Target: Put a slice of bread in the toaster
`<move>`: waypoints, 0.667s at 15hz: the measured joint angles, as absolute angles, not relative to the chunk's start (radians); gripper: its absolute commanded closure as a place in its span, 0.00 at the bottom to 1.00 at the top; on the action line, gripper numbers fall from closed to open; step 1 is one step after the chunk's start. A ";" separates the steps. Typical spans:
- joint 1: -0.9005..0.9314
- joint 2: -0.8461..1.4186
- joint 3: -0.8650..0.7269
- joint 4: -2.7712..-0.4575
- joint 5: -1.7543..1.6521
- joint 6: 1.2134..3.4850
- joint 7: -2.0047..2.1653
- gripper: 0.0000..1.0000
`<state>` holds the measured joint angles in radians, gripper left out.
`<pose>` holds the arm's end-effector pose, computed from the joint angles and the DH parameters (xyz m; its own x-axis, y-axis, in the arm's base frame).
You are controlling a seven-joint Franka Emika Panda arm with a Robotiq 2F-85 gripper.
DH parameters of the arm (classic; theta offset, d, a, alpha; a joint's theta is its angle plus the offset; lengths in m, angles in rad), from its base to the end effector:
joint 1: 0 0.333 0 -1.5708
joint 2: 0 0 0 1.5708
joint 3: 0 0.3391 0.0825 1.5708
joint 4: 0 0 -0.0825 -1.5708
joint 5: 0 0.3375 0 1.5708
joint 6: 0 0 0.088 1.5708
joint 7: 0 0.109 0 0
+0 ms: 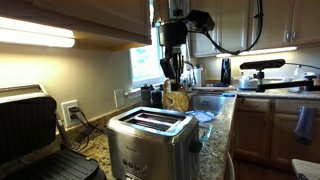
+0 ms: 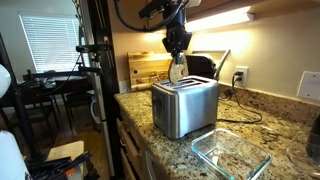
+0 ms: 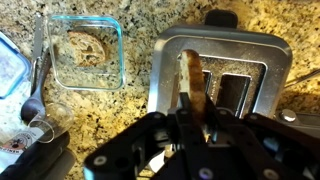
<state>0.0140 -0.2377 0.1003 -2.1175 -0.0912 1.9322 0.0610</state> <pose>0.4383 0.0478 0.5536 0.9949 0.0840 0.0557 0.0777 -0.9912 0.1070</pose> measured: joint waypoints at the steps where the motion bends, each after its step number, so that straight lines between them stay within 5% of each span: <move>1: 0.014 -0.234 0.100 -2.115 -0.091 1.932 0.061 0.93; 10: 0.014 -0.173 0.100 -2.059 -0.091 1.932 0.061 0.93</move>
